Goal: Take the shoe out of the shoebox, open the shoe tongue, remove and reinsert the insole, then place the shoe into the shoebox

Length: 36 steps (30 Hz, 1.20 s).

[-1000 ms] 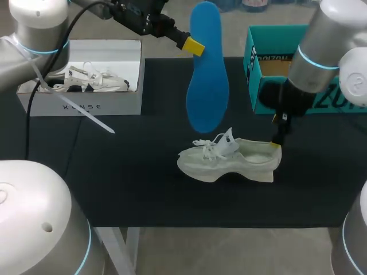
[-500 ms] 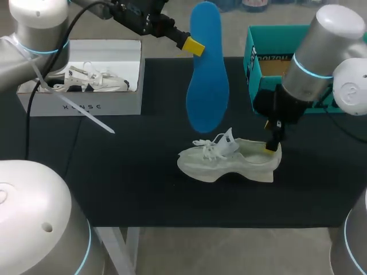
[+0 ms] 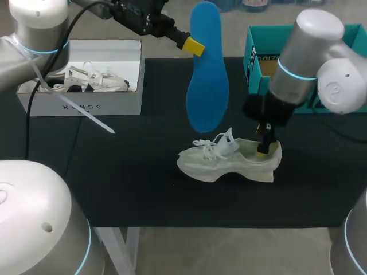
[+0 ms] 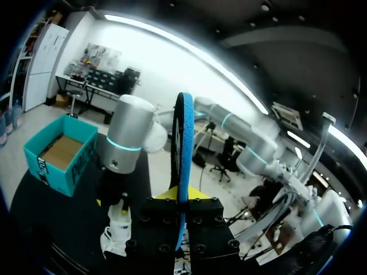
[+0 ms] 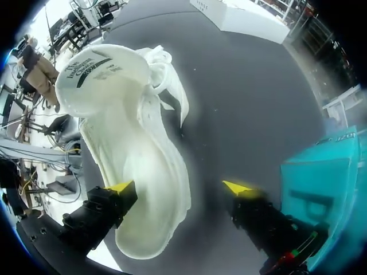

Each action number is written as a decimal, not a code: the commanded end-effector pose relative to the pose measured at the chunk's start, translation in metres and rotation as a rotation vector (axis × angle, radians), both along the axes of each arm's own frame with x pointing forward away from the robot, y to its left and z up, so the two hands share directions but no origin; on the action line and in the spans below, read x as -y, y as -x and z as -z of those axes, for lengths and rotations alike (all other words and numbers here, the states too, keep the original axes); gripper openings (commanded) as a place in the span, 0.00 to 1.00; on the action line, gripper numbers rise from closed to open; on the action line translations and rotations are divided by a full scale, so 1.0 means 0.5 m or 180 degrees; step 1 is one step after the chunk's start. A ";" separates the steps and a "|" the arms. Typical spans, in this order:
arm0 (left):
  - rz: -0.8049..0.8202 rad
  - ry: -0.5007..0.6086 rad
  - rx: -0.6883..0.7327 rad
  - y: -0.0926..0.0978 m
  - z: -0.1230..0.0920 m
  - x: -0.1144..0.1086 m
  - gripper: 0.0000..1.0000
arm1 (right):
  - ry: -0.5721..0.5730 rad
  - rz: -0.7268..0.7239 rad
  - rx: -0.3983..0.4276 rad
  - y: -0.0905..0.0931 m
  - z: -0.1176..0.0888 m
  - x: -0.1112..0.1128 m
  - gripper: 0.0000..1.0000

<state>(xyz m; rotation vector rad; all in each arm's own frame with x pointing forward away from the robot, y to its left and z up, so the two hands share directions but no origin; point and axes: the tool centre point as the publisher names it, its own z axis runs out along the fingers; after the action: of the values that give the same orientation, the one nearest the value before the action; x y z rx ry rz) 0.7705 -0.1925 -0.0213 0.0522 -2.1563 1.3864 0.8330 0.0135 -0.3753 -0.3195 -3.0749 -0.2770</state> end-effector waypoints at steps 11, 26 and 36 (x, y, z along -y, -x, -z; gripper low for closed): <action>-0.0002 -0.0002 0.0004 0.001 0.000 -0.001 0.00 | 0.0000 0.0001 -0.0064 -0.003 0.038 -0.001 0.00; -0.0002 -0.0002 0.0004 0.001 0.000 -0.001 0.00 | -0.0054 0.0025 0.0074 -0.002 -0.007 0.016 0.00; -0.0002 -0.0002 0.0004 0.001 0.000 -0.001 0.00 | -0.0049 0.0107 0.0378 -0.017 -0.111 0.080 0.00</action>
<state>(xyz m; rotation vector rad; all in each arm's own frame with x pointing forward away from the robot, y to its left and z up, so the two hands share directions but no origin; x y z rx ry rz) 0.7705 -0.1925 -0.0213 0.0522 -2.1563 1.3864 0.8537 -0.0133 -0.3436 -0.3677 -3.1657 -0.3095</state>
